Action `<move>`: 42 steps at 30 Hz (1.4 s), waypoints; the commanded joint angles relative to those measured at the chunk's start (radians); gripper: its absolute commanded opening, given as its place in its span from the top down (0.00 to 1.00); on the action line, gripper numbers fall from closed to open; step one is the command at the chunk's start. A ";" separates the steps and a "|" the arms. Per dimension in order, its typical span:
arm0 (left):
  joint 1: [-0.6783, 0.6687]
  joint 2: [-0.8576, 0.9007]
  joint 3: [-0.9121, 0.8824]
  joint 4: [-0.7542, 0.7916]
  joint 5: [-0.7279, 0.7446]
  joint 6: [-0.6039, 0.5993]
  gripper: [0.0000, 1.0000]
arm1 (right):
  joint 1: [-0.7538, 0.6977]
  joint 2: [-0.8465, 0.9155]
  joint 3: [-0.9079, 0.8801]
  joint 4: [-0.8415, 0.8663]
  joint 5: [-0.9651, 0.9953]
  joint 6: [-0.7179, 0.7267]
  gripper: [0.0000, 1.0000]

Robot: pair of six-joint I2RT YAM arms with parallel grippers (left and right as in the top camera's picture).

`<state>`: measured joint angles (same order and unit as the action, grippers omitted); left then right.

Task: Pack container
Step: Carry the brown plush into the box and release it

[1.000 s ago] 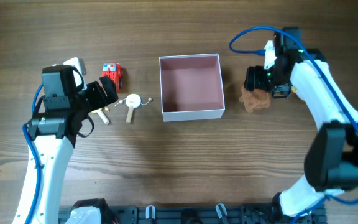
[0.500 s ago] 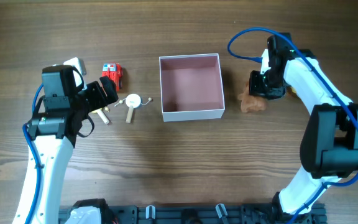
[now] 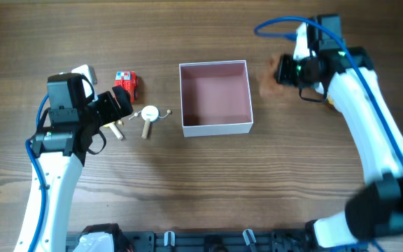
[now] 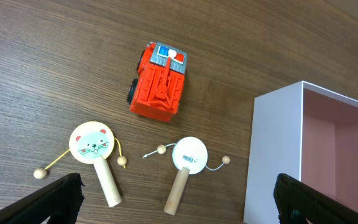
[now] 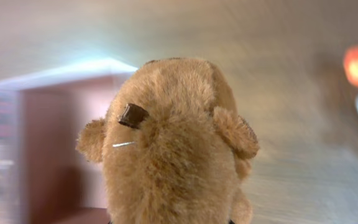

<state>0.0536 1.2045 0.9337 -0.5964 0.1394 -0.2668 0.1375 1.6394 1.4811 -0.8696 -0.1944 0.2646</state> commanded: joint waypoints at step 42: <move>0.006 0.000 0.019 0.000 -0.003 0.021 0.00 | 0.393 0.278 0.035 0.399 0.064 0.084 0.40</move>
<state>0.0536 1.2045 0.9337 -0.5968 0.1394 -0.2668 0.5316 1.9800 1.5112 -0.4698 -0.1703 0.3691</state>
